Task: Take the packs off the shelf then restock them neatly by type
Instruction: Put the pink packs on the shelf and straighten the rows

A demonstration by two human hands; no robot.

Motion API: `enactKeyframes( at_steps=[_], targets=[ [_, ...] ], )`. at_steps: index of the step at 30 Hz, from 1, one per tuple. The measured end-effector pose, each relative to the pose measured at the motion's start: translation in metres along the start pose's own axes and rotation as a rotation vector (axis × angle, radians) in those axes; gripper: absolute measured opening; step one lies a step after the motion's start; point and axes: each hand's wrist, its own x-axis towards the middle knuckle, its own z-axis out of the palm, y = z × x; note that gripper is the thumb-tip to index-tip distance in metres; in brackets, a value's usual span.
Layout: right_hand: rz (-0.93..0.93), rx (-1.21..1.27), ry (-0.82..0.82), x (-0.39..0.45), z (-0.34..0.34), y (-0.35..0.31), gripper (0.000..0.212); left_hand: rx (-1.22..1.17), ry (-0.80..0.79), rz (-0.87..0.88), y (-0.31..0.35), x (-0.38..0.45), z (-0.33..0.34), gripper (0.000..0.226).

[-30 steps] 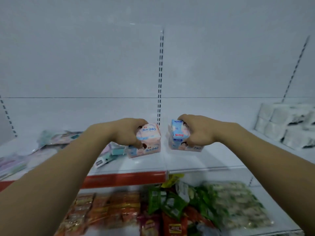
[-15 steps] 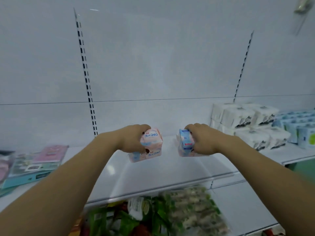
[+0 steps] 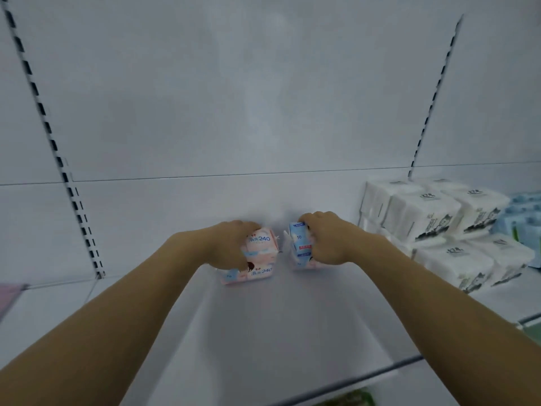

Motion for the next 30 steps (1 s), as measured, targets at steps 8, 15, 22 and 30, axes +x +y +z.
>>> enactKeyframes(
  at_steps=[8,15,22,30],
  targets=[
    [-0.148,-0.010,-0.033,0.029,0.021,0.020,0.078,0.161,0.111,-0.087,0.005,0.003,0.015,0.089],
    [-0.268,-0.004,0.153,0.029,0.036,0.033,0.073,0.207,0.220,-0.228,0.022,-0.006,0.023,0.080],
    [-0.283,-0.058,0.211,0.021,0.039,0.033,0.074,0.261,0.224,-0.292,0.033,-0.003,0.023,0.078],
    [-0.329,-0.109,0.277,0.008,0.015,0.022,0.076,0.296,0.367,-0.379,0.047,-0.033,0.022,0.077]
  ],
)
